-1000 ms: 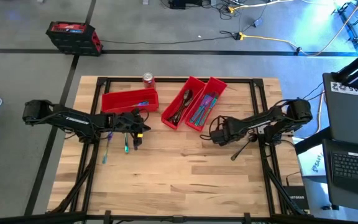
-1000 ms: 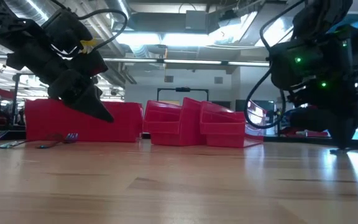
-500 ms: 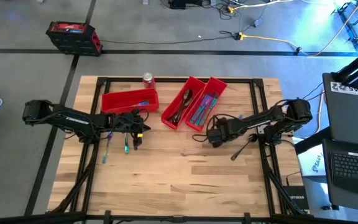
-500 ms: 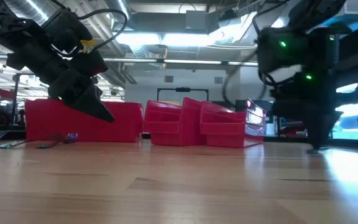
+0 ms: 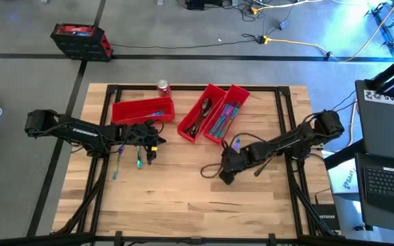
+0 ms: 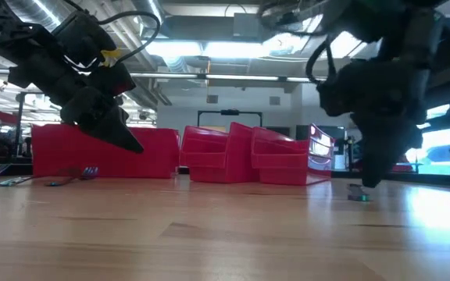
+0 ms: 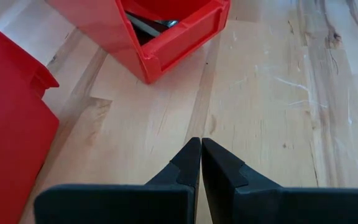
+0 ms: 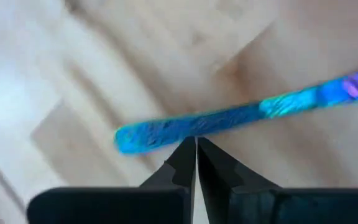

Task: Sort silverware
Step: Put the blue table knife into the right red bin

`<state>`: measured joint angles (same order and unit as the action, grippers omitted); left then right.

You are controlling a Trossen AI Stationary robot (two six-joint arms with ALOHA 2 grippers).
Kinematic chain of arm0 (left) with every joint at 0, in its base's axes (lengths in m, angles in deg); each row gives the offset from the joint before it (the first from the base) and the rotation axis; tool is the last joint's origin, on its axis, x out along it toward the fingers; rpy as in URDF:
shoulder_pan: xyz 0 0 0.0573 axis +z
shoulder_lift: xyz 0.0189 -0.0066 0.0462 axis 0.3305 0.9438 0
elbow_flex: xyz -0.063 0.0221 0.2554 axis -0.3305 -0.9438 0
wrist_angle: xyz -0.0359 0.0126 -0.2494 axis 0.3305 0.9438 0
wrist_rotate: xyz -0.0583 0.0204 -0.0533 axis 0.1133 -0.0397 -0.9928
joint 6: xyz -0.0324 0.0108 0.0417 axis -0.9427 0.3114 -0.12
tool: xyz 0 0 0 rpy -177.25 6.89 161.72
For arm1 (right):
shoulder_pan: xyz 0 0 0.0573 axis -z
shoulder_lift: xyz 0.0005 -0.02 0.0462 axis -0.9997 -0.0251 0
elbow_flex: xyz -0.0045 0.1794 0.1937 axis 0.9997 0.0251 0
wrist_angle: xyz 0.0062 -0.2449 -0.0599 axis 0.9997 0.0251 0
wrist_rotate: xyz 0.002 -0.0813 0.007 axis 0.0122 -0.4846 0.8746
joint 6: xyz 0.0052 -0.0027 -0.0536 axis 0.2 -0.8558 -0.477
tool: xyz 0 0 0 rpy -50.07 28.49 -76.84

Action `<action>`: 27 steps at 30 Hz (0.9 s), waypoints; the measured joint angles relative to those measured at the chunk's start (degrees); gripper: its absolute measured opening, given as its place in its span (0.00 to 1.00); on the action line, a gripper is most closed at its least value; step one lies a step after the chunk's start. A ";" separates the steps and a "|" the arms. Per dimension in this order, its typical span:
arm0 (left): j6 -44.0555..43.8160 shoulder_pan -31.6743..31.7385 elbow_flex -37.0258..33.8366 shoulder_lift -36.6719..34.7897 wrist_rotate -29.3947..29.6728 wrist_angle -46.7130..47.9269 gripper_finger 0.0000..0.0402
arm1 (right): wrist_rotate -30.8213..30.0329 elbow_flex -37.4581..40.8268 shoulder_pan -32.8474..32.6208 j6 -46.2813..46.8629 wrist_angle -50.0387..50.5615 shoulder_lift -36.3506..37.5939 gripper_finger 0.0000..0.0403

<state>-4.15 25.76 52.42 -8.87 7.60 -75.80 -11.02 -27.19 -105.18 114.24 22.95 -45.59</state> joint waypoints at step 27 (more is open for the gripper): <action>0.00 0.00 0.07 0.00 0.00 1.81 0.00 | -16.02 -4.03 -8.15 -15.40 -7.90 -9.25 0.00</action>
<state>-4.15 25.76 52.49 -8.87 7.60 -73.99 -27.05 -31.22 -113.33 98.84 15.05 -54.84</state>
